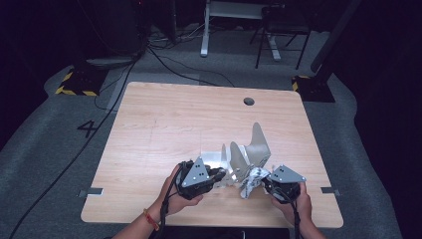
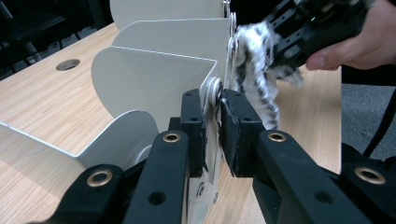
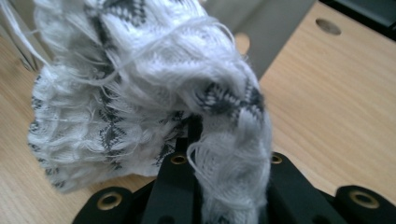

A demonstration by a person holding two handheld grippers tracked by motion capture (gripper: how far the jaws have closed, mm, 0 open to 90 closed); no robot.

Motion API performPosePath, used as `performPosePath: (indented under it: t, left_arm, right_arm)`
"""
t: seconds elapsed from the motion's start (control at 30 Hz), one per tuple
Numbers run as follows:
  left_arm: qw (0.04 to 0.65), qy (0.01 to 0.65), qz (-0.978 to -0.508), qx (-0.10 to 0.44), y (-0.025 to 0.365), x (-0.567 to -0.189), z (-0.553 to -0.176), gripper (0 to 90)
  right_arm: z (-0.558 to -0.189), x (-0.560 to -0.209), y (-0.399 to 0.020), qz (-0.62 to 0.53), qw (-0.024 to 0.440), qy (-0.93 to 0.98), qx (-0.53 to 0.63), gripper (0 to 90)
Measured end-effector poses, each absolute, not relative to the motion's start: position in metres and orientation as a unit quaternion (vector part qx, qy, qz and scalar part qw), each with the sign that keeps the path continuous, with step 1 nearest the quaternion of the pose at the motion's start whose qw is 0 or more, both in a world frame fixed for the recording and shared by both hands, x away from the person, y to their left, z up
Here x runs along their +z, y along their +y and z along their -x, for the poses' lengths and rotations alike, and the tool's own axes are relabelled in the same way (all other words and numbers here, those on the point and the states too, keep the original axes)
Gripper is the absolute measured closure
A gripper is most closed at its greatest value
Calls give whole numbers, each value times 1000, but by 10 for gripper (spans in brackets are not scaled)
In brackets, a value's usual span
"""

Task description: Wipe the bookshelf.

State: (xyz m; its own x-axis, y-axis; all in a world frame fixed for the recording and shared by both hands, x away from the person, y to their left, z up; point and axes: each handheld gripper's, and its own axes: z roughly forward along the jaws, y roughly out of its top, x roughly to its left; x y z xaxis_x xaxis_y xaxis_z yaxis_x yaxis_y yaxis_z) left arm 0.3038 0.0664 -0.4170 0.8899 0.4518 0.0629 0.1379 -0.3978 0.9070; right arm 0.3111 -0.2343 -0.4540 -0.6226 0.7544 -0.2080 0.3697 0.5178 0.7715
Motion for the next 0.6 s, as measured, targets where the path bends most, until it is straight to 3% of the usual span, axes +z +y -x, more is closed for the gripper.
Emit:
performPosePath:
  t: [0.17,0.37,0.6]
  left_arm:
    - [519,178,-822,153,66,-417,-304,795]
    - [524,177,-818,156,65,-419,-303,797]
    - [525,176,-818,158,62,-419,-303,797]
  right_arm:
    - [-319,-462,-241,-356,262,831,337,825]
    - [-325,-444,-261,-392,286,795,363,825]
    - [-297,-415,-254,-355,297,783,416,825]
